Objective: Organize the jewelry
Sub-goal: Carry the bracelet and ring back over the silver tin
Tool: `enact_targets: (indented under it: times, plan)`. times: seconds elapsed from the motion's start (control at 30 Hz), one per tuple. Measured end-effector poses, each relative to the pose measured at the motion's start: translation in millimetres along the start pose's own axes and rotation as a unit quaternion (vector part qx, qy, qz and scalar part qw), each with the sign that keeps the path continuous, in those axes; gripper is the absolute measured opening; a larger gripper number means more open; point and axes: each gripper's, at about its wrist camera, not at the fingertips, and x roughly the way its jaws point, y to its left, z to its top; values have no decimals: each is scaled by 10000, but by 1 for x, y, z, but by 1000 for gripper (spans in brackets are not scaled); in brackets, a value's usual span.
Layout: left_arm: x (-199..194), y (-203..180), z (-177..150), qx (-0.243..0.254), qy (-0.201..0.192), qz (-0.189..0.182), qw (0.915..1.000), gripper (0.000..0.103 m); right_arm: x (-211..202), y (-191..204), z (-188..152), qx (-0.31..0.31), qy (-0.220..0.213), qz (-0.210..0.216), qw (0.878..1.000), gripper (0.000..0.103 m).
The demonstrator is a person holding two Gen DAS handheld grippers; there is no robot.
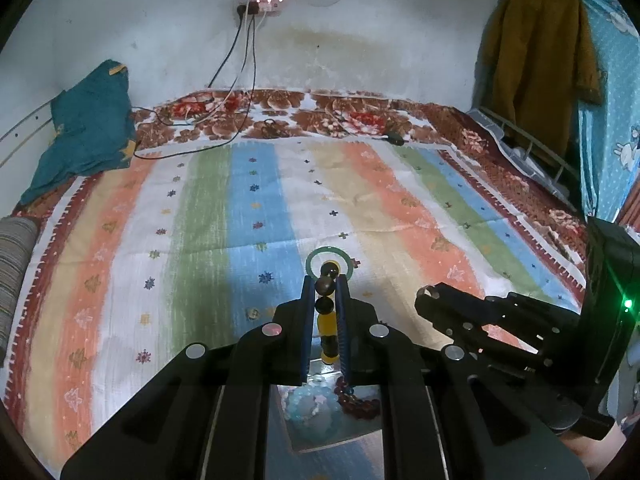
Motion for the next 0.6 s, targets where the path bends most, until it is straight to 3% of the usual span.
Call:
enact_targets:
  times: [0.43,0.6]
  plan:
    - [-20,-12,-16,73,-76,34,9999,10,-19,15,-12,-158,-22,153,9998,19]
    - [-27,-14,-22,52,-94,46,9999,10,-18,18,-18,-123,141,403,9990,19]
